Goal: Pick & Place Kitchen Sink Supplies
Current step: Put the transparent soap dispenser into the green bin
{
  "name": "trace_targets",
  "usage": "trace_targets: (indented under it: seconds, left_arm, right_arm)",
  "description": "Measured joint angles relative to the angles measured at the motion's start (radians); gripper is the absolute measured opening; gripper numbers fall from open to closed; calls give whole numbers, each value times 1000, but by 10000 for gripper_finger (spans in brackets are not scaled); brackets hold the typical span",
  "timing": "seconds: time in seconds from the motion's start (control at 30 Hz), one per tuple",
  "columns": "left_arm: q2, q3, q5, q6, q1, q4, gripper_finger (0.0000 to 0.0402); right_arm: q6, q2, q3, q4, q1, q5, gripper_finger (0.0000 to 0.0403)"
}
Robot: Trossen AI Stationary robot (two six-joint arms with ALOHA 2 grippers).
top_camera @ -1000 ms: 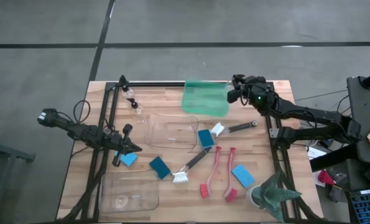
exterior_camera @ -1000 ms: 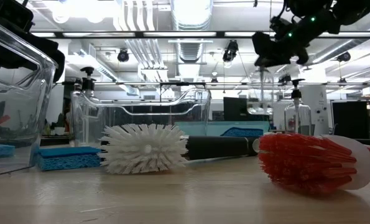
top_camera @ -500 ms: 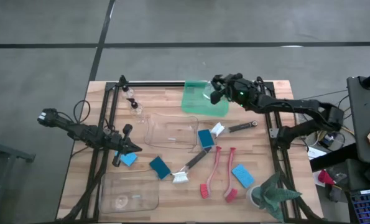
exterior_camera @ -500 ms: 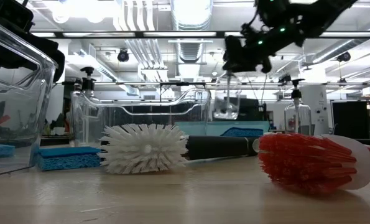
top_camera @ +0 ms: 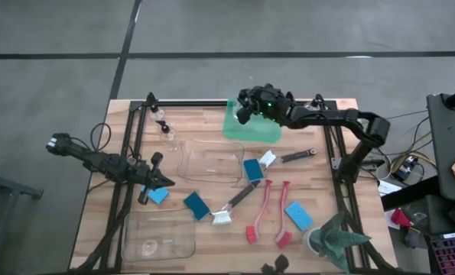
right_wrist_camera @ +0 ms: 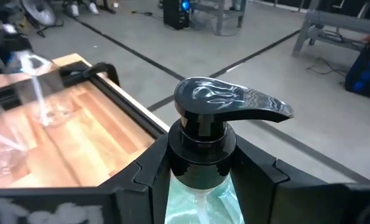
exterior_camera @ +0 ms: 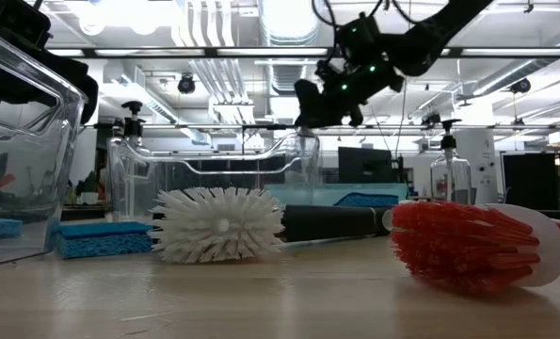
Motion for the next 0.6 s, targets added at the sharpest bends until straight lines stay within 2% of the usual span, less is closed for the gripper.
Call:
trace_targets:
  seconds: [0.2,0.4,0.6]
  left_arm:
    - [0,0,0,0,0,0,3]
    - [0,0,0,0,0,0,3]
    - [0,0,0,0,0,0,3]
  right_arm:
    - [12,70,51,5,-40,-34,132]
    - [75,108,62,25,-82,-137,132]
    - [76,115,40,50,-88,-140,135]
